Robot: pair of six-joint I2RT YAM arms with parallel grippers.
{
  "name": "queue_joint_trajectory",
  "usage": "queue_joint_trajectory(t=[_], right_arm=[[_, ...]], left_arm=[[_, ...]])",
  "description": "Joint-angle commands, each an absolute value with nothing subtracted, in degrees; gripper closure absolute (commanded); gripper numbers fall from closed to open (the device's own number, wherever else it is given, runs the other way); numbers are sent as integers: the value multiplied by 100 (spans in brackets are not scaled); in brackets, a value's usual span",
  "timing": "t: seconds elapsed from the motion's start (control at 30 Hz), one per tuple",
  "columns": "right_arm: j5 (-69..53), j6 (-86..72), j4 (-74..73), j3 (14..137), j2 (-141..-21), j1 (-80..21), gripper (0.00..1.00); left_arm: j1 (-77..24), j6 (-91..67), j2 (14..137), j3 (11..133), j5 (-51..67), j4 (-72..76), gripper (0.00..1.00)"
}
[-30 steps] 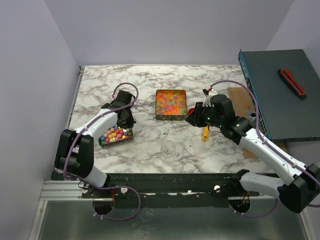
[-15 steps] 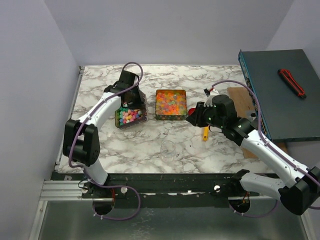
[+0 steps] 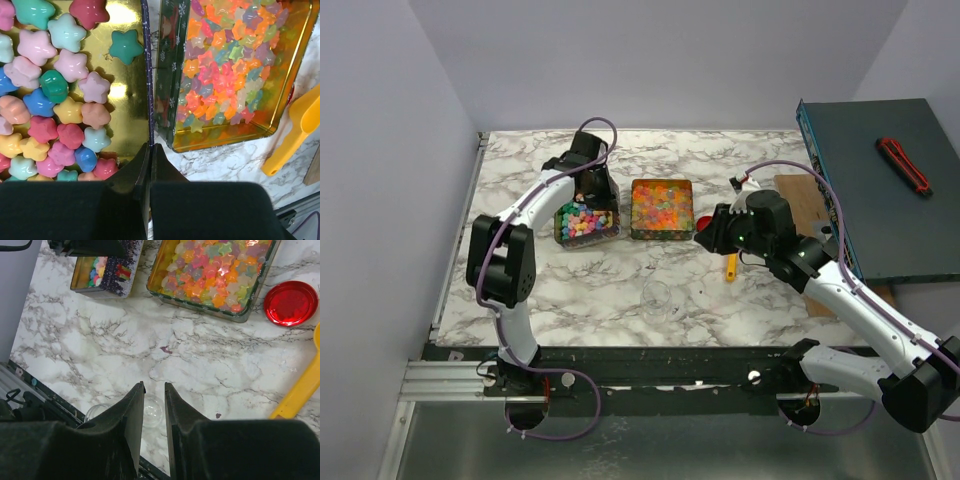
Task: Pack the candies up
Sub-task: Move the storage box to the center of the board.
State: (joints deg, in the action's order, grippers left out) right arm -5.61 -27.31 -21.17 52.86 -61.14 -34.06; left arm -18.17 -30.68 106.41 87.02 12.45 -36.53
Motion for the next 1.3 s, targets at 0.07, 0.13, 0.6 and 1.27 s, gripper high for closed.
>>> queue_joint_trajectory(t=[0.07, 0.13, 0.6, 1.27], right_arm=[[-448, -2607, -2320, 5295, -6040, -3437, 73], [-442, -2602, -2329, 5298, -6054, -3435, 73], [-352, -2637, -2404, 5182, -6008, -3437, 71], [-158, -2641, -2563, 5348, -6134, -3432, 67]], left_arm=[[-1846, -2964, 10969, 9151, 1293, -3585, 100], [-1863, -2971, 11074, 9220, 1283, -3584, 100], [-1986, -3067, 11587, 9406, 1182, -3578, 100], [-2021, -2992, 11314, 9080, 1018, -3547, 68]])
